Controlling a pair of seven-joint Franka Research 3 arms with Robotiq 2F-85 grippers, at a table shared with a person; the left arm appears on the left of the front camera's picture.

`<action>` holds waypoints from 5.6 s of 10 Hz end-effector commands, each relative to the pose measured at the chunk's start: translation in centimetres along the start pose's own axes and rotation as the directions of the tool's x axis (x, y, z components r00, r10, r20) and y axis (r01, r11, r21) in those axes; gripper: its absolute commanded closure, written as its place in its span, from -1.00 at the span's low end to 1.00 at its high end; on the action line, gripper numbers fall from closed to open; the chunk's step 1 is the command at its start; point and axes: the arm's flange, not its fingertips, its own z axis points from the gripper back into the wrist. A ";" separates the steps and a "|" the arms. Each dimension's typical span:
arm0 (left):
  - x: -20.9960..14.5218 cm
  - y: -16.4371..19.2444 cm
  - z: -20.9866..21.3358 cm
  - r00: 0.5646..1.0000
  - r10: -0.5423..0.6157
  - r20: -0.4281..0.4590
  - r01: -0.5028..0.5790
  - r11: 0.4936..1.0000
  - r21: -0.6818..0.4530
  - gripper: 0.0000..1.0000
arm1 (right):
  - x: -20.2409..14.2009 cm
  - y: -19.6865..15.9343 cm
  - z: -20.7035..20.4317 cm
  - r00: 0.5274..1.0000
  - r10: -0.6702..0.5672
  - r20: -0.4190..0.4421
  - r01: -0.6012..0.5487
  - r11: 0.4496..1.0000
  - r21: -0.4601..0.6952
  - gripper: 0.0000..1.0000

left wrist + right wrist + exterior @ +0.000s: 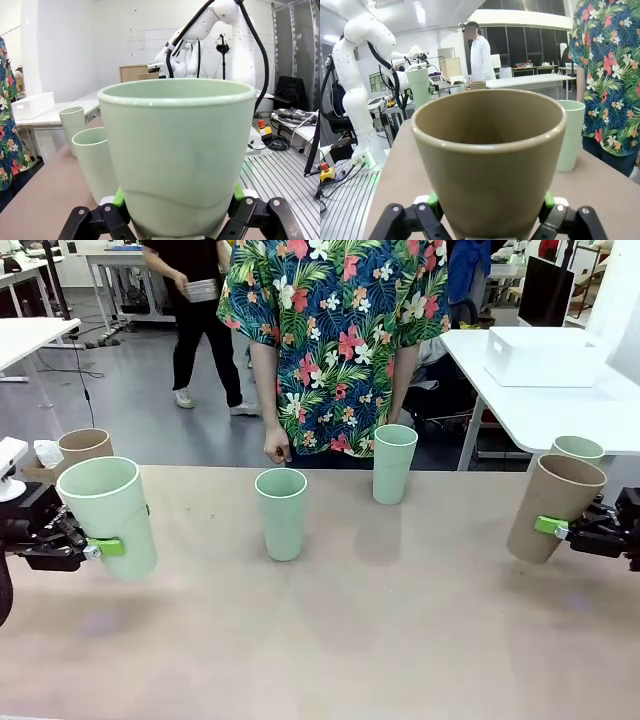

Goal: Stack the cups and store them in the basket.
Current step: Pick up two Reusable plastic cups , one in each hand, then place the stack of Reusable plastic cups into the Pantry Basket.

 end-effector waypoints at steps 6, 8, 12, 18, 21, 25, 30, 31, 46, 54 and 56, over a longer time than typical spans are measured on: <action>-0.1 -0.2 -3.0 1.000 0.001 -0.003 -0.001 1.000 -0.010 -0.70 | 0.0 4.4 -1.4 0.990 0.138 0.007 -0.138 0.990 0.012 -0.70; -0.3 -0.2 -3.3 1.000 0.003 -0.009 -0.003 1.000 -0.010 -0.70 | -0.8 6.1 -2.4 0.987 0.156 -0.027 -0.155 0.987 0.036 -0.70; -0.5 -0.1 -3.4 1.000 -0.017 0.003 0.017 1.000 0.000 -0.70 | -1.0 8.3 -3.7 0.991 0.102 -0.082 -0.094 0.991 0.093 -0.70; -1.1 -0.5 -3.8 0.999 -0.032 0.016 0.032 0.999 -0.009 -0.70 | 0.2 10.0 -3.6 0.992 0.115 -0.060 -0.109 0.990 0.087 -0.70; -1.1 0.8 -2.8 1.000 -0.002 -0.009 0.001 1.000 -0.029 -0.70 | -0.8 0.7 -2.7 0.990 0.125 -0.061 -0.118 0.988 0.104 -0.70; -1.1 0.8 -2.8 1.000 -0.002 -0.009 0.001 1.000 -0.029 -0.70 | -0.8 0.7 -2.7 0.990 0.125 -0.061 -0.118 0.988 0.104 -0.70; -1.1 0.8 -2.8 1.000 -0.002 -0.009 0.001 1.000 -0.029 -0.70 | -0.8 0.7 -2.7 0.990 0.125 -0.061 -0.118 0.988 0.104 -0.70; -1.1 0.8 -2.8 1.000 -0.002 -0.009 0.001 1.000 -0.029 -0.70 | -0.8 0.7 -2.7 0.990 0.125 -0.061 -0.118 0.988 0.104 -0.70; -1.1 0.8 -2.8 1.000 -0.002 -0.009 0.001 1.000 -0.029 -0.70 | -0.8 0.7 -2.7 0.990 0.125 -0.061 -0.118 0.988 0.104 -0.70; -1.1 0.8 -2.8 1.000 -0.002 -0.009 0.001 1.000 -0.029 -0.70 | -0.8 0.7 -2.7 0.990 0.125 -0.061 -0.118 0.988 0.104 -0.70; -1.1 0.8 -2.8 1.000 -0.002 -0.009 0.001 1.000 -0.029 -0.70 | -0.8 0.7 -2.7 0.990 0.125 -0.061 -0.118 0.988 0.104 -0.70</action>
